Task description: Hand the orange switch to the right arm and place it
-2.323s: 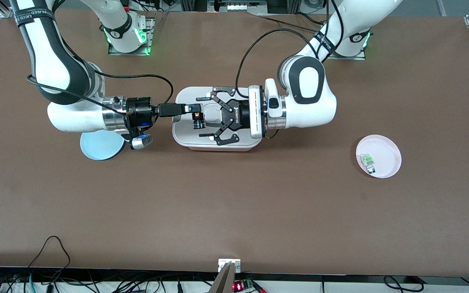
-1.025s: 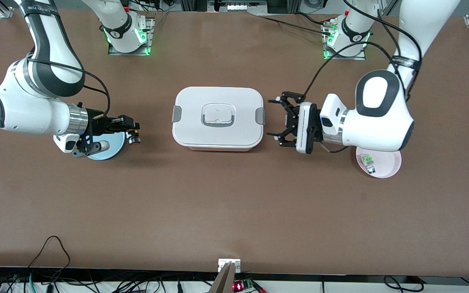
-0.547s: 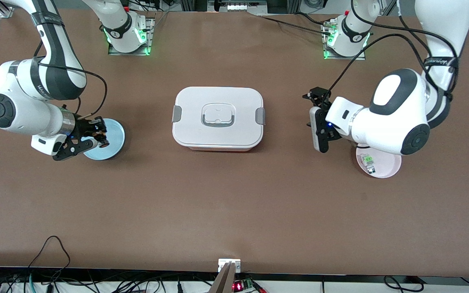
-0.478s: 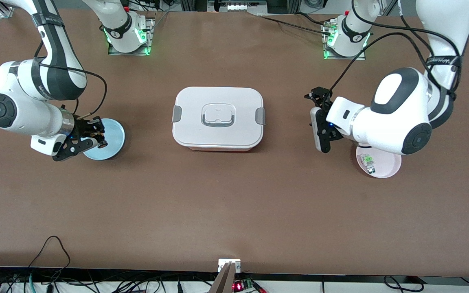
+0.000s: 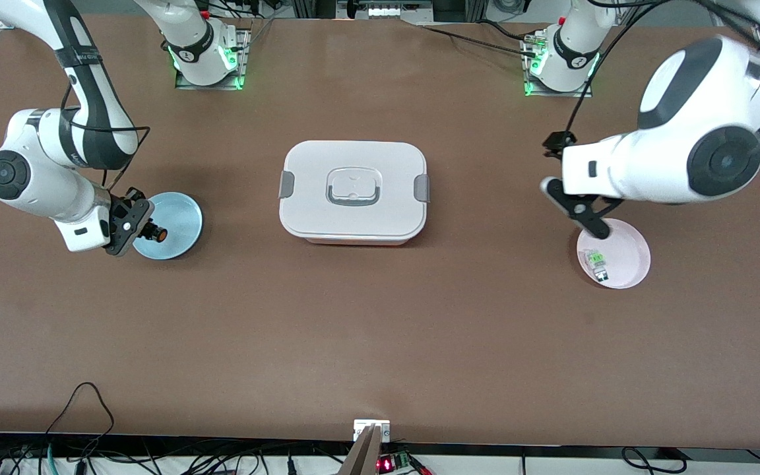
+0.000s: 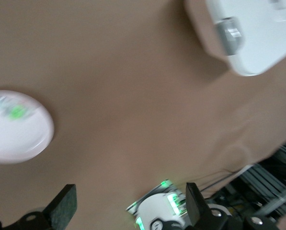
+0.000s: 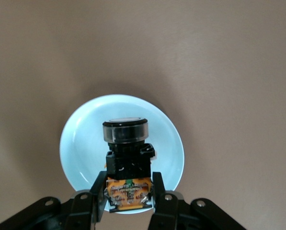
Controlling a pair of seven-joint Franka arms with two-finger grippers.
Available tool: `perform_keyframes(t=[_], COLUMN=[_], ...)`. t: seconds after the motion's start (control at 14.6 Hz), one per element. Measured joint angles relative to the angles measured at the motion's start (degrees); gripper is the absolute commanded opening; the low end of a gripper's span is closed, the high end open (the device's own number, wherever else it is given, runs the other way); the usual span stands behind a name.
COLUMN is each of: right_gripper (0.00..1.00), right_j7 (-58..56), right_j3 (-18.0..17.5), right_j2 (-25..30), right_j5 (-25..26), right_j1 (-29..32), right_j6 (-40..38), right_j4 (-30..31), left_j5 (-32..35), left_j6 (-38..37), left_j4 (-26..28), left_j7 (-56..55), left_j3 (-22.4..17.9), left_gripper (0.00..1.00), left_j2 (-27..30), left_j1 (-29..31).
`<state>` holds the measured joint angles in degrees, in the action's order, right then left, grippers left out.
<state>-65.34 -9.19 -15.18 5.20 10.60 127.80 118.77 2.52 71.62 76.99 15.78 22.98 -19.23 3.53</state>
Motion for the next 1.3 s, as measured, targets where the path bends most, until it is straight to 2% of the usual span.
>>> perform_keyframes(t=[0.2, 0.41, 0.61, 0.75, 1.3], right_gripper=[0.11, 0.11, 0.11, 0.11, 0.11], right_j7=[-10.9, -17.8, -21.4, -22.3, -22.5], right_j3=[0.0, -0.1, 0.0, 0.0, 0.0], right_j2=[0.0, 0.0, 0.0, 0.0, -0.7], right_j5=[0.1, 0.1, 0.1, 0.1, 0.1], right_j1=[0.4, 0.4, 1.0, 1.6, 2.3], right_j6=[2.9, 3.4, 6.6, 9.7, 15.8], right_j4=[2.1, 2.9, 5.2, 7.5, 12.4], left_j5=[4.5, 3.9, 0.5, -1.6, -1.7], left_j6=[3.6, 13.3, 18.0, 18.8, 19.0], left_j4=[3.9, 13.2, 18.9, 20.1, 18.3], left_j7=[-4.1, -6.2, -9.0, -11.7, -13.8], left_j3=[-8.0, -14.9, -22.0, -23.7, -23.9], left_gripper=[1.0, 1.0, 1.0, 1.0, 1.0], left_j2=[5.8, 14.0, 19.6, 20.8, 20.6], left_j1=[-4.4, -5.6, -8.4, -8.9, -9.6])
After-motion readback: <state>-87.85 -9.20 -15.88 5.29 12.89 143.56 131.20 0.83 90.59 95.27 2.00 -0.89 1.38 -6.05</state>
